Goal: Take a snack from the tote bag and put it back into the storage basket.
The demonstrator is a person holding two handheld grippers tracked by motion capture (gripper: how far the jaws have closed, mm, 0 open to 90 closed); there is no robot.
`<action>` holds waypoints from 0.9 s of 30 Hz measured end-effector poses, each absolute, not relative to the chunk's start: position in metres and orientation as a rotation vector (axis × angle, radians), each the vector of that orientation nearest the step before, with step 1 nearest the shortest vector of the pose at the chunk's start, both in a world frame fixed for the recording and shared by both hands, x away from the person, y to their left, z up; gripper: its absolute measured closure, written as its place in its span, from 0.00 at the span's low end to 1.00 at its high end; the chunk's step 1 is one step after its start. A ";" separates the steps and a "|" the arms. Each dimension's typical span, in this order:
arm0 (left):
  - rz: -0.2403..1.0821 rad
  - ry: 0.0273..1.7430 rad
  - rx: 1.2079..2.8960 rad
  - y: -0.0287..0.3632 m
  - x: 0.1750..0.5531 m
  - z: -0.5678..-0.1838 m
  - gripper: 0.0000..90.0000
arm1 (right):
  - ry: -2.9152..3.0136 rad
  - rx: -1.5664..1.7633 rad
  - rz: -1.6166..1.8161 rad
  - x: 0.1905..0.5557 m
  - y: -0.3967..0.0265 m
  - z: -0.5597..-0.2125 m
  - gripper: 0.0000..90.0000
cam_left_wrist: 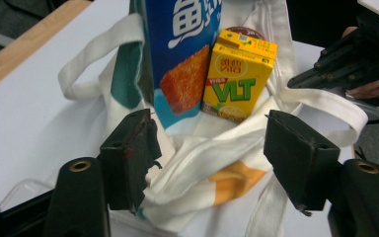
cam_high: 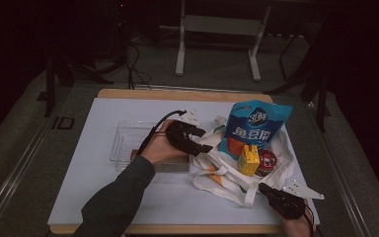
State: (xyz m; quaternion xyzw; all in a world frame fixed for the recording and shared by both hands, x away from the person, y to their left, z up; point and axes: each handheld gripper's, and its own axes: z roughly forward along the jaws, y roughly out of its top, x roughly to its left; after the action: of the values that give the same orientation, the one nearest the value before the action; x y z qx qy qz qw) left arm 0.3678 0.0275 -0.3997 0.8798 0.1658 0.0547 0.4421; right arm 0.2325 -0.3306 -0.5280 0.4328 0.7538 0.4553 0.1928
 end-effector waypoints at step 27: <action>0.101 0.323 2.194 -0.031 0.361 -0.408 0.38 | 2.117 1.214 1.282 0.233 -0.331 -0.528 0.95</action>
State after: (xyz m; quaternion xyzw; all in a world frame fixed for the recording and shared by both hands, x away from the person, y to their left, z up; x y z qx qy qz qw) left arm 0.3613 -0.0312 -0.4081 0.8851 0.1305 0.0406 0.4449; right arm 0.2328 -0.3310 -0.5281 0.4324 0.7537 0.4566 0.1913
